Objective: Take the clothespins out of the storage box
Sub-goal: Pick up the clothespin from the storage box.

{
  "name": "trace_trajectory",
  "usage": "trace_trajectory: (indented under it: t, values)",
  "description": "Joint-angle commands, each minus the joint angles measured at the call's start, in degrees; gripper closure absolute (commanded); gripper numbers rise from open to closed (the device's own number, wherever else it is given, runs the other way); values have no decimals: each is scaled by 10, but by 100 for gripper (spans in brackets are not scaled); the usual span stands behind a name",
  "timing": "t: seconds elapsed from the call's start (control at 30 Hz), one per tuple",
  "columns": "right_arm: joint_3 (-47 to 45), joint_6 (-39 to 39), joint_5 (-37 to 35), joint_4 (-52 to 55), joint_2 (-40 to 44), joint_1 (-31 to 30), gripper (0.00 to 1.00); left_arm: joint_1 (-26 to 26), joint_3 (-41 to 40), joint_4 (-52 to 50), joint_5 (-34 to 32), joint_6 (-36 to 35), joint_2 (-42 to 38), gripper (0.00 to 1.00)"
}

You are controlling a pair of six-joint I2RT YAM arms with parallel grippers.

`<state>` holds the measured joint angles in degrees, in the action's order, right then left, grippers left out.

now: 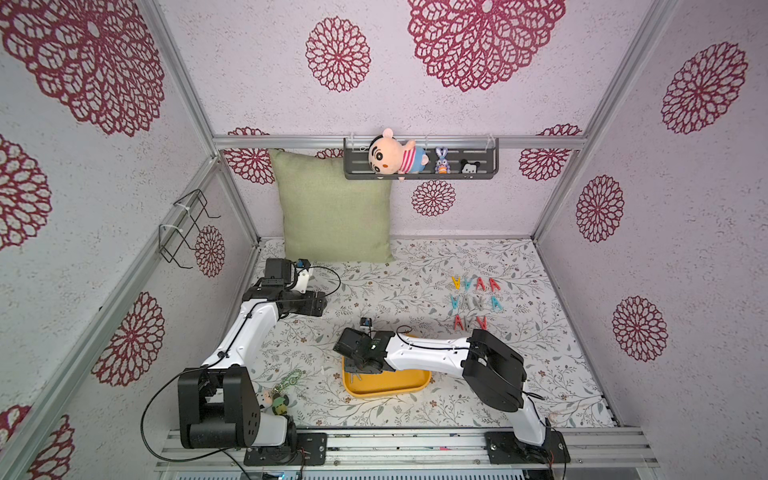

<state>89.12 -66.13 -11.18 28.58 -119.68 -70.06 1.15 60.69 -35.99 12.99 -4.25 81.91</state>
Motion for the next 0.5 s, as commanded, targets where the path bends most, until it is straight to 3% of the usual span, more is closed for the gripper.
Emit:
trace_trajectory:
  t: [0.0, 0.47]
  values:
    - [8, -10, -7, 18, -5, 1, 72, 4, -2, 9, 10, 2, -10, 6]
    - [0, -4, -11, 6, -16, 9, 73, 4, -4, 9, 10, 1, -10, 6]
